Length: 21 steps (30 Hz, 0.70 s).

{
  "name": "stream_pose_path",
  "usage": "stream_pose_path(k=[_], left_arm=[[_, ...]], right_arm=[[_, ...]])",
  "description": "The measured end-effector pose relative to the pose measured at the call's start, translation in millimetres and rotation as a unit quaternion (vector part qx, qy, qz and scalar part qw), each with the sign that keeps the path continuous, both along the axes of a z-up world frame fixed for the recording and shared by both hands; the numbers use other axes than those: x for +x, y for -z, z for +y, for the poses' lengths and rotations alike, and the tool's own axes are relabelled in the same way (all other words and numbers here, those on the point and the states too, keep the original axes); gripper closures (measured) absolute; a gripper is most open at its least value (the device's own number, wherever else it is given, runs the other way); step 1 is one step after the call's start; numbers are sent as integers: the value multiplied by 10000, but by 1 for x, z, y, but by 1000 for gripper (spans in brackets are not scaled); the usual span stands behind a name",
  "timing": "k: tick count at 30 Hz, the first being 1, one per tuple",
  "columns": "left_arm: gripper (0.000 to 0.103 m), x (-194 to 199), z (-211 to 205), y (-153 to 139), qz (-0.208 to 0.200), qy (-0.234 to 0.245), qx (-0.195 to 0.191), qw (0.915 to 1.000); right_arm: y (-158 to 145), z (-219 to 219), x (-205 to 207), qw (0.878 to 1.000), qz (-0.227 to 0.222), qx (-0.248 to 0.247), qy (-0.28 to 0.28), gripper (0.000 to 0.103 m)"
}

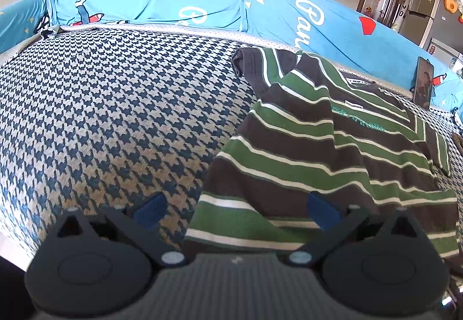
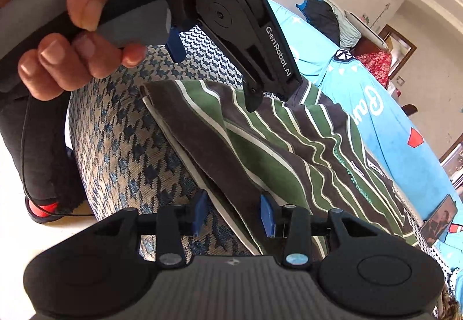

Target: Fold clothes

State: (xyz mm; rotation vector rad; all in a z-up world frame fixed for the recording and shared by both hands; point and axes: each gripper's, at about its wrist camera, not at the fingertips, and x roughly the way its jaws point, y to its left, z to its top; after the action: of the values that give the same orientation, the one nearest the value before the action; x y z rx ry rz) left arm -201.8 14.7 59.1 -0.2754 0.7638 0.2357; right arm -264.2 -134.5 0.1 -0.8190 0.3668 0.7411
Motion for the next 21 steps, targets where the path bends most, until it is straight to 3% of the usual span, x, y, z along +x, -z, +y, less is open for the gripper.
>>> stream_pose_path(k=[2,3,8,17,21], left_arm=[[0,0,-1,0,-6,5,20,10000],[0,0,-1,0,-10,3,34,10000],[0,-2,1,-3,-76,-36,80,9999],[0,-8,11,-10,-284,-354,138,9989],[0,-5,11,-7,-187,-336,132,9992]], right_arm=[[0,1,2,9999,55,84,-8,70],[0,1,2,9999,77,103,-49,78],[0,6,0,9998,54,176,-114,95],[-21,5,-11,9921,799,874,-404,97],[-14,7,-7,9906,1077,782,-318,97]])
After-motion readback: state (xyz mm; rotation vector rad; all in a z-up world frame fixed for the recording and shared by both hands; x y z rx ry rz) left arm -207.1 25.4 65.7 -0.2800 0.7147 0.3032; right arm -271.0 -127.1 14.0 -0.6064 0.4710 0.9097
